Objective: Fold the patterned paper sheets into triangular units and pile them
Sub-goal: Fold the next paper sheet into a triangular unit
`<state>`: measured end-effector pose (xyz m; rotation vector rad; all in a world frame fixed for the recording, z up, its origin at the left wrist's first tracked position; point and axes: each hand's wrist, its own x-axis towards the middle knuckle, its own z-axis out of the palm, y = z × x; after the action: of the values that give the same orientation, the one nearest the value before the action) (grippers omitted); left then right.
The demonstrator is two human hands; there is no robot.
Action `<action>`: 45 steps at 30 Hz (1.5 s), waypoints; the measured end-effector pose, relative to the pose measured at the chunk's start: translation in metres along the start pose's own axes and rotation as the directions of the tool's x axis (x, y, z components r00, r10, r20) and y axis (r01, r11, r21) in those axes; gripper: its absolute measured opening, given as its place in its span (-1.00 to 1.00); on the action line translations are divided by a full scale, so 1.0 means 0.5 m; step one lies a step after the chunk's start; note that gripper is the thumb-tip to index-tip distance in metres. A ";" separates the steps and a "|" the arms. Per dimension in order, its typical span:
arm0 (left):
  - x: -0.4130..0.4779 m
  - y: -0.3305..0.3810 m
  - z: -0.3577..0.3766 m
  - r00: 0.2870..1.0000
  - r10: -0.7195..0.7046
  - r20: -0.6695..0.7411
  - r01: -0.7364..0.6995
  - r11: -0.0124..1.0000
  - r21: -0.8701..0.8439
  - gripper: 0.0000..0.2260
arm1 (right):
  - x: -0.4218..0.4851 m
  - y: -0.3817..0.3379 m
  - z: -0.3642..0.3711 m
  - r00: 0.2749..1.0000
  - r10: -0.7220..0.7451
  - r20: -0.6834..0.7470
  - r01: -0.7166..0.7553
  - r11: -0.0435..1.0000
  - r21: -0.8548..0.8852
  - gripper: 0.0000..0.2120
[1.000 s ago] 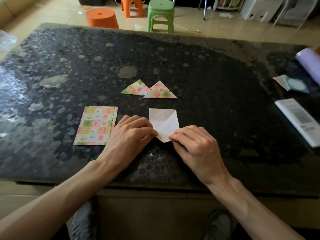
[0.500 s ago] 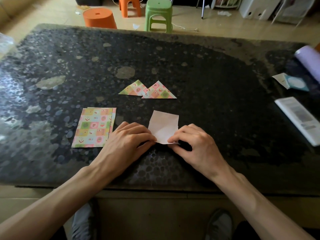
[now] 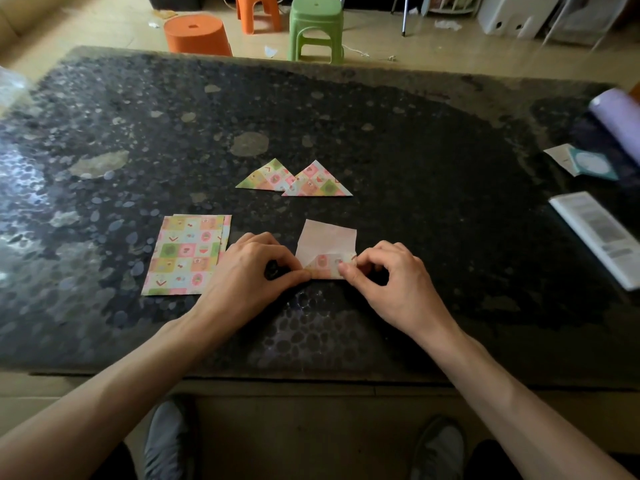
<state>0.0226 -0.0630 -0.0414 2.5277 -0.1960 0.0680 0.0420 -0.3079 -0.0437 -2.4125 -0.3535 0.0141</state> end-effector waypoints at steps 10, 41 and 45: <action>0.010 0.003 -0.001 0.999 -0.008 0.035 0.007 0.999 0.033 -0.66 | -0.003 -0.005 0.009 1.000 -0.004 -0.014 0.003 0.998 -0.059 -0.71; 0.002 0.023 0.012 0.996 -0.058 -0.072 0.071 0.980 0.187 -0.78 | 0.018 -0.036 0.017 0.990 0.140 0.005 -0.137 0.976 -0.171 -0.74; 0.002 0.022 0.011 0.996 -0.068 -0.062 0.079 0.980 0.182 -0.79 | 0.021 -0.040 0.017 0.988 0.152 0.010 -0.148 0.972 -0.181 -0.75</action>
<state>0.0217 -0.0751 -0.0396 2.7109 -0.0769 0.1321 0.0462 -0.2850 -0.0365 -2.6150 -0.1887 0.0818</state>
